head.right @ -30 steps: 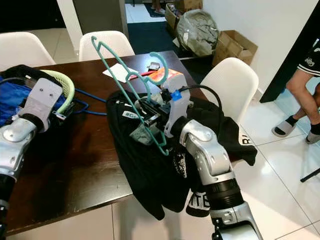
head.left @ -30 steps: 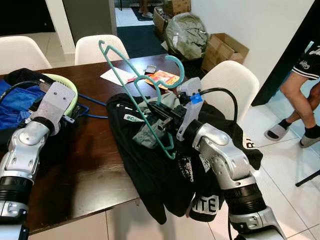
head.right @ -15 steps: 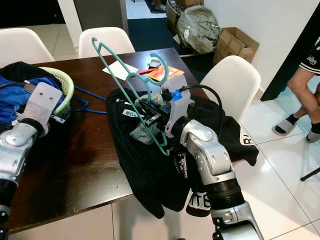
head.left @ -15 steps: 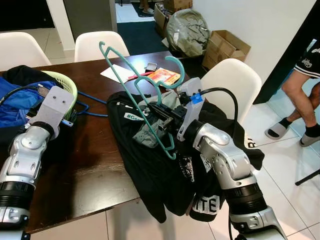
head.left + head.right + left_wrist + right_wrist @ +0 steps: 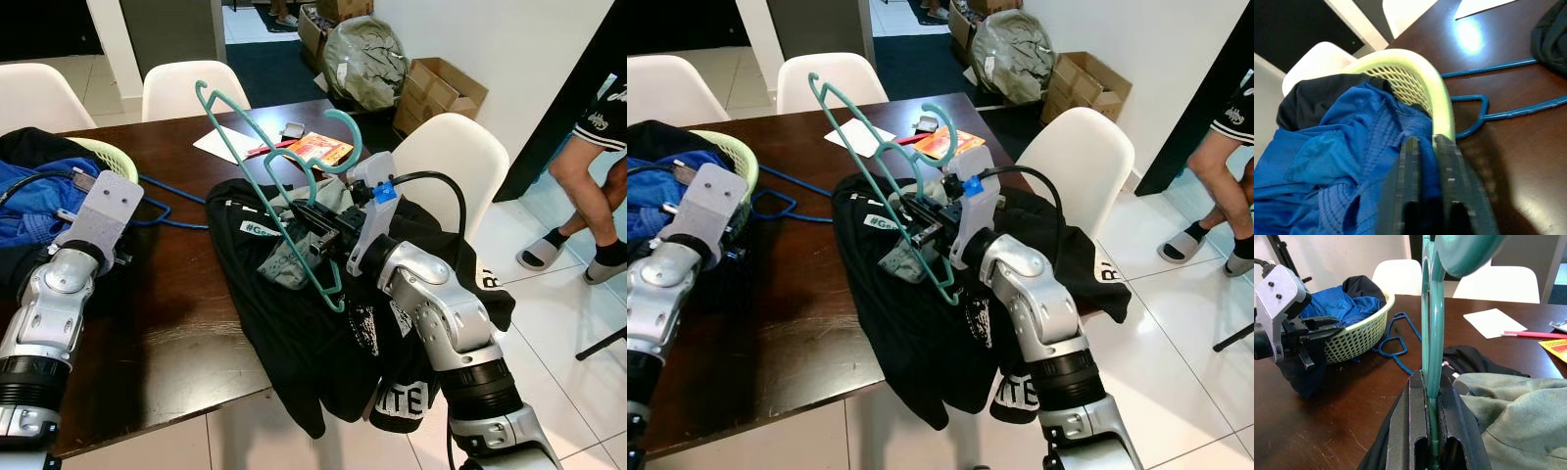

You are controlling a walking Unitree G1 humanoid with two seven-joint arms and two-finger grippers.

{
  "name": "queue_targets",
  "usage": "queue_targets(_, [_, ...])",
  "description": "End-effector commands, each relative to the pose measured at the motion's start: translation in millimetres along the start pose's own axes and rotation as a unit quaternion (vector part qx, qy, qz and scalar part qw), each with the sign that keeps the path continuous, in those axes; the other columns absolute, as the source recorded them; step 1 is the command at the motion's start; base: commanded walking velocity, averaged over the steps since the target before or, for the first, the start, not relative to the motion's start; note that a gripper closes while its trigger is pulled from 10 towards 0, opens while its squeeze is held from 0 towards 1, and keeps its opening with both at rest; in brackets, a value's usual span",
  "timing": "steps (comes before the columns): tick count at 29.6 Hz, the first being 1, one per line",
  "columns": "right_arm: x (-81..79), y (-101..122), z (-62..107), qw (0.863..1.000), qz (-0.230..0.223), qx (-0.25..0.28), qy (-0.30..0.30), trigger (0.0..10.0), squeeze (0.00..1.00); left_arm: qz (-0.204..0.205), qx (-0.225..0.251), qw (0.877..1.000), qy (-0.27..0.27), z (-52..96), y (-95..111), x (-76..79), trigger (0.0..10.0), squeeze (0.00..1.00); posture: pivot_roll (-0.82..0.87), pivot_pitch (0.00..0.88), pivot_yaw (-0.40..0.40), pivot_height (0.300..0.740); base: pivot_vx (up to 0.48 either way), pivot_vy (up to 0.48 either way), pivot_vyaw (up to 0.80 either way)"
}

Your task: Hang hanger

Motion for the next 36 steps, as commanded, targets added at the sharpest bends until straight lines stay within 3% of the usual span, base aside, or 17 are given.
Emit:
queue_targets(1, [-0.9,2,0.7,1.000,0.001,0.005,-0.001,10.0,0.00,-0.013,-0.017,1.000,0.008,0.7,-7,-7.2,0.0,0.00,-0.02,0.149,-0.029,0.740,0.000,0.000,0.00])
queue_targets(10, [-0.8,1,0.5,1.000,0.001,0.005,-0.001,10.0,0.00,-0.014,-0.016,1.000,0.012,0.4,-6,-9.1,0.0,0.00,-0.02,0.148,-0.030,0.740,0.000,0.000,0.00])
queue_targets(17, [-0.4,1,-0.7,1.000,0.002,0.007,0.000,10.0,0.00,0.002,0.026,0.999,0.046,-1.1,23,-28.7,0.0,0.00,-0.01,0.138,-0.030,0.740,0.000,0.000,0.00])
queue_targets(18, [-0.7,1,-1.4,1.000,0.002,0.007,0.001,10.0,0.00,-0.043,0.052,0.994,0.088,1.0,42,-48.8,0.0,0.00,-0.01,0.131,-0.029,0.740,0.000,0.000,0.00])
queue_targets(19, [-0.7,1,-1.4,1.000,0.002,0.007,0.001,10.0,0.00,-0.043,0.052,0.994,0.088,1.0,42,-48.8,0.0,0.00,-0.01,0.131,-0.029,0.740,0.000,0.000,0.00])
queue_targets(21, [-2.0,1,-2.9,1.000,0.001,0.008,0.003,10.0,0.00,-0.174,0.088,0.964,0.183,11.4,75,-89.9,0.1,0.00,0.00,0.123,-0.024,0.740,0.000,0.000,0.00])
queue_targets(23, [-2.6,1,-3.4,1.000,0.001,0.009,0.004,10.0,0.00,-0.205,0.095,0.952,0.207,14.9,83,-100.0,0.1,0.00,0.00,0.123,-0.024,0.740,0.000,0.000,0.00])
queue_targets(24, [-3.2,1,-4.1,1.000,0.001,0.010,0.005,10.0,0.00,-0.217,0.096,0.948,0.214,16.0,86,-103.9,3.0,0.00,0.00,0.121,-0.021,0.740,0.000,0.000,0.00])
queue_targets(25, [-3.2,1,-4.1,1.000,0.001,0.010,0.005,10.0,0.00,-0.217,0.096,0.948,0.214,16.0,86,-103.9,3.0,0.00,0.00,0.121,-0.021,0.740,0.000,0.000,0.00])
queue_targets(26, [-3.6,1,-4.5,1.000,0.000,0.011,0.004,10.0,0.00,-0.193,0.102,0.954,0.205,15.3,88,-101.4,4.6,0.00,0.00,0.121,-0.018,0.740,0.000,0.000,0.00])
queue_targets(27, [-3.6,1,-4.5,1.000,0.000,0.011,0.004,10.0,0.00,-0.193,0.102,0.954,0.205,15.3,88,-101.4,4.6,0.00,0.00,0.121,-0.018,0.740,0.000,0.000,0.00])
queue_targets(28, [-3.5,2,-4.5,1.000,0.000,0.012,0.004,10.0,0.00,-0.175,0.107,0.959,0.198,14.8,89,-98.7,10.0,0.00,0.00,0.121,-0.018,0.740,0.000,0.000,0.00])
queue_targets(29, [-3.4,2,-4.5,1.000,0.000,0.013,0.003,10.0,0.00,-0.118,0.123,0.968,0.183,13.9,95,-93.9,10.0,0.00,0.00,0.122,-0.017,0.740,0.000,0.000,0.00])
queue_targets(30, [-3.4,2,-4.5,1.000,0.000,0.013,0.003,10.0,0.00,-0.118,0.123,0.968,0.183,13.9,95,-93.9,10.0,0.00,0.00,0.122,-0.017,0.740,0.000,0.000,0.00])
queue_targets(31, [-2.9,2,-4.4,1.000,-0.001,0.013,0.002,10.0,0.00,0.011,0.177,0.972,0.155,16.4,121,-88.0,10.0,0.00,0.00,0.121,-0.016,0.740,0.000,0.000,0.00])
queue_targets(33, [-2.9,2,-4.4,1.000,-0.001,0.013,0.002,10.0,0.00,0.011,0.177,0.972,0.155,16.4,121,-88.0,10.0,0.00,0.00,0.121,-0.016,0.740,0.000,0.000,0.00])
queue_targets(36, [-1.8,3,-4.2,1.000,-0.001,0.016,-0.001,10.0,0.00,0.100,0.253,0.956,0.110,24.5,162,-84.5,10.0,0.00,0.01,0.119,-0.012,0.740,0.000,0.000,0.00])
Point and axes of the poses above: a point about 5 cm out from each wrist's last joint towards the gripper, its own z axis pointing back from the gripper into the wrist, its own y axis along the axis of the wrist's last joint, x = y × z, the point moved 6 cm from there along -z, pointing out of the wrist towards the gripper, and after that the axes turned 3 degrees about -z, right-handed, at the moved point
